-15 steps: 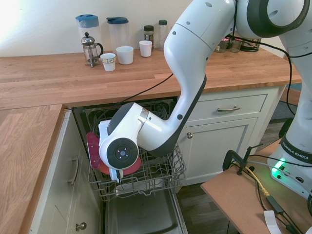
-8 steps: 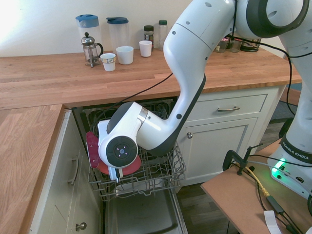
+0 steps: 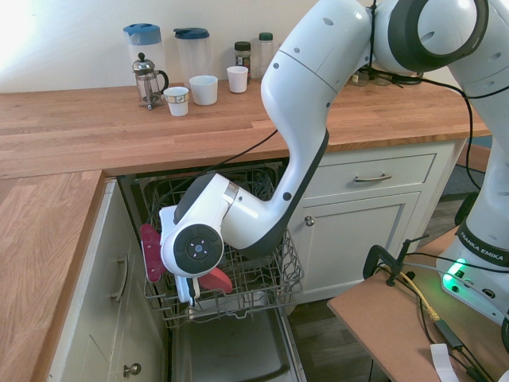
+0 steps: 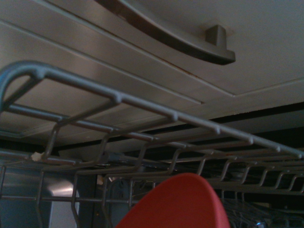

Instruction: Put the plate in the dishwasher

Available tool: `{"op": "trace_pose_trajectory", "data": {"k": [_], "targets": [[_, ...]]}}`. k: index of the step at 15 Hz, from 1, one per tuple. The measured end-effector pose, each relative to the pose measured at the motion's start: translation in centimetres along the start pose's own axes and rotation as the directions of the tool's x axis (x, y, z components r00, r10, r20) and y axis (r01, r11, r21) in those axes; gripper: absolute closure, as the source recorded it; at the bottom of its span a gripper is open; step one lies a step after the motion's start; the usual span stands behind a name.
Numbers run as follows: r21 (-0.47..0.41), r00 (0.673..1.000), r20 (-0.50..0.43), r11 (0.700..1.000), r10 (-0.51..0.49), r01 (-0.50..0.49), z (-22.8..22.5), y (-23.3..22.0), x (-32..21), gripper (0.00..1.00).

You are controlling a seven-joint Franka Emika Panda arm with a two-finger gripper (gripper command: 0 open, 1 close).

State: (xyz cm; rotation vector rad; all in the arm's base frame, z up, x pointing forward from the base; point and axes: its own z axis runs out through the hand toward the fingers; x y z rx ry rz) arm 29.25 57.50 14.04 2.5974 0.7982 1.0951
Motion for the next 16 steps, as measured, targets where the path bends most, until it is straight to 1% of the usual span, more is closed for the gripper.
{"op": "trace_pose_trajectory", "data": {"k": [4, 10, 13, 16], "targets": [[0.016, 1.0, 0.013, 1.0, -0.008, 0.008, -0.2, -0.2, 0.0, 0.0], [0.089, 1.0, 0.004, 0.996, -0.022, 0.021, -1.5, -1.1, 0.2, 0.0], [0.111, 1.0, -0.022, 0.994, -0.002, 0.005, -3.6, -1.0, 1.4, 0.0], [0.116, 0.999, -0.023, 0.992, 0.047, -0.044, -6.4, 0.2, 2.5, 0.0]]}}
